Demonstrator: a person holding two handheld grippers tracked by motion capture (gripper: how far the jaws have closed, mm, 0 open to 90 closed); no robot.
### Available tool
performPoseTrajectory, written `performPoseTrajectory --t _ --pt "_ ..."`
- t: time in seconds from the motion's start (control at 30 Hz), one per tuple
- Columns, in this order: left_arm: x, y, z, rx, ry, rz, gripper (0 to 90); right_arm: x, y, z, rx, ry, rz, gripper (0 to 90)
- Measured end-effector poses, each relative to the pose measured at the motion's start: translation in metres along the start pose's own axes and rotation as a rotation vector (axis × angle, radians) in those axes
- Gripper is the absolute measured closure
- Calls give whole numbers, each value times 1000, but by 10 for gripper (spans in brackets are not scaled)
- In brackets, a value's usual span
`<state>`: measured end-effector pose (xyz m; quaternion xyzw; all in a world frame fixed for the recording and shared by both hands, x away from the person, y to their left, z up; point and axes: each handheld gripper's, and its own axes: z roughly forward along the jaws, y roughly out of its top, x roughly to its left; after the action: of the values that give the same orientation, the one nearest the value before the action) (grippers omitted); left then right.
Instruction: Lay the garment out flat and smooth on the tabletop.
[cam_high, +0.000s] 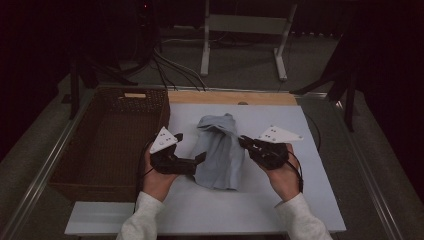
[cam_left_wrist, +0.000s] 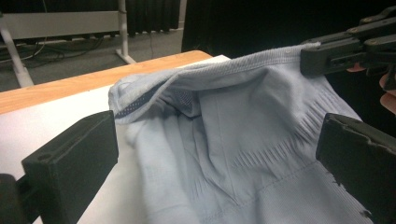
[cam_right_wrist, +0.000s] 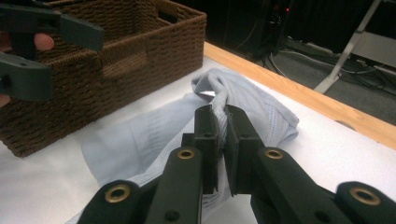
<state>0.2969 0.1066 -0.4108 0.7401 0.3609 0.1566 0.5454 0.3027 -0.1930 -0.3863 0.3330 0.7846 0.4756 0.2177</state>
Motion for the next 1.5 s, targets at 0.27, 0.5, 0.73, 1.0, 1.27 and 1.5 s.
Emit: performPoseTrajectory --t 0.27,0.5,0.73,1.0,1.27,1.5 --pt "0 0 0 1 -2 0 1 -5 -8 3 21 -11 16 847" --pt "1 1 -2 -5 0 -2 1 -12 -14 0 26 -39 23 847" --pt "0 1 -1 -5 -2 1 1 -22 -28 -4 39 -54 53 846" --pt "-1 1 -2 -9 -5 0 1 -30 -40 -7 73 -68 70 843" --pt "-2 1 -2 -8 -4 4 0 -36 -52 -7 118 -80 74 836" --pt "-3 2 -3 -9 -6 8 1 -41 -62 -8 150 -108 74 836"
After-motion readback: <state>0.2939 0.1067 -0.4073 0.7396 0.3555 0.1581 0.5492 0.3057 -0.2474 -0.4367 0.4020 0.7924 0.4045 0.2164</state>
